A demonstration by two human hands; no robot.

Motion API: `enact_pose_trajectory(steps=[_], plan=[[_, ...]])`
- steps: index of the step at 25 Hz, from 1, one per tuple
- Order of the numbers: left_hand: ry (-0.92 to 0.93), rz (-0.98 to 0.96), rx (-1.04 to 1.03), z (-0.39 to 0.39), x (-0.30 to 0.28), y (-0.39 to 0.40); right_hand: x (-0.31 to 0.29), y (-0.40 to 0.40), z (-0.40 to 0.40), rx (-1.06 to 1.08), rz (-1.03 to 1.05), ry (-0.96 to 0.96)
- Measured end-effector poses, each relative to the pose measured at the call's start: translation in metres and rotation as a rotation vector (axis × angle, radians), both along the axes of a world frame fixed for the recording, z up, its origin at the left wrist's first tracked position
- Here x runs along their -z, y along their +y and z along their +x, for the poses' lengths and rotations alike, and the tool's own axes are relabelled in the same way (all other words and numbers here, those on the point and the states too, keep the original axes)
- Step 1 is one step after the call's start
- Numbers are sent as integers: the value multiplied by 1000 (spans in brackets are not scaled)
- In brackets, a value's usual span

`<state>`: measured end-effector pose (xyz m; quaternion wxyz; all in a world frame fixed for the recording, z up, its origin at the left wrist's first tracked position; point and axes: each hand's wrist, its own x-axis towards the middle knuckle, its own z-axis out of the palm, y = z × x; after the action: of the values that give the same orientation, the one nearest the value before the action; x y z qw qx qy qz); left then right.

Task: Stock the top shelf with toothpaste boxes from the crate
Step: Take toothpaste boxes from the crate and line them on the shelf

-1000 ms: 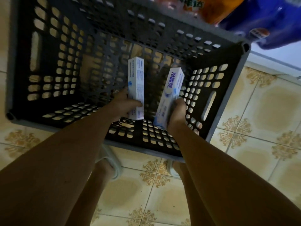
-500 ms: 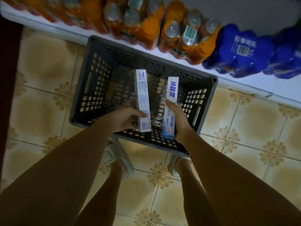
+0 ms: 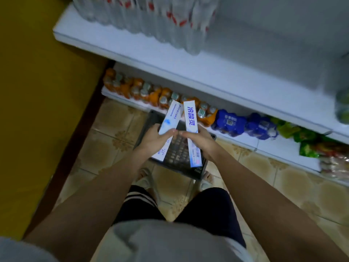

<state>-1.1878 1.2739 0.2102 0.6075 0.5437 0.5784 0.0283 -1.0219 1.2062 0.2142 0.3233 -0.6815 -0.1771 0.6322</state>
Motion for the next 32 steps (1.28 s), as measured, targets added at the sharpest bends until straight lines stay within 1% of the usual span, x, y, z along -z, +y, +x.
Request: enact_pose_trajectory(steps=[1, 3, 6, 9, 11, 13, 14, 19, 22, 25, 26, 27, 28, 29, 31, 32], plan=[[-4, 30, -66, 0, -27, 0, -27, 4, -1, 1, 49, 3], [-79, 87, -127, 1, -74, 4, -73, 11, -6, 21, 126, 25], [-143, 141, -106, 9, -129, 22, -124, 24, -10, 29, 229, 79], [-222, 187, -117, 16, -168, 40, -160, 39, -6, 50, 310, 115], [-333, 123, -168, 20, -185, 50, -182, 48, -3, 33, 361, 101], [-441, 3, -275, 23, -198, 57, -199, 53, -1, 20, 372, 52], [-497, -23, -327, 24, -204, 60, -207, 56, 0, 4, 384, 18], [-715, 43, -455, 28, -244, 87, -263, 69, 14, -234, 487, -246], [-776, 56, -387, 32, -279, 102, -299, 77, 26, -306, 545, -381], [-836, 87, -330, 22, -335, 133, -342, 84, 44, -362, 602, -492], [-836, 137, -310, 15, -358, 148, -359, 85, 51, -388, 618, -531], [-804, 209, -265, 6, -381, 163, -376, 87, 59, -420, 629, -569], [-726, 288, -171, -3, -406, 175, -394, 87, 66, -454, 638, -612], [-589, 365, -6, -11, -432, 184, -409, 88, 71, -490, 643, -658], [-187, 473, 452, -18, -477, 193, -433, 91, 76, -566, 657, -732], [26, 494, 641, -14, -494, 191, -443, 93, 76, -595, 665, -757]])
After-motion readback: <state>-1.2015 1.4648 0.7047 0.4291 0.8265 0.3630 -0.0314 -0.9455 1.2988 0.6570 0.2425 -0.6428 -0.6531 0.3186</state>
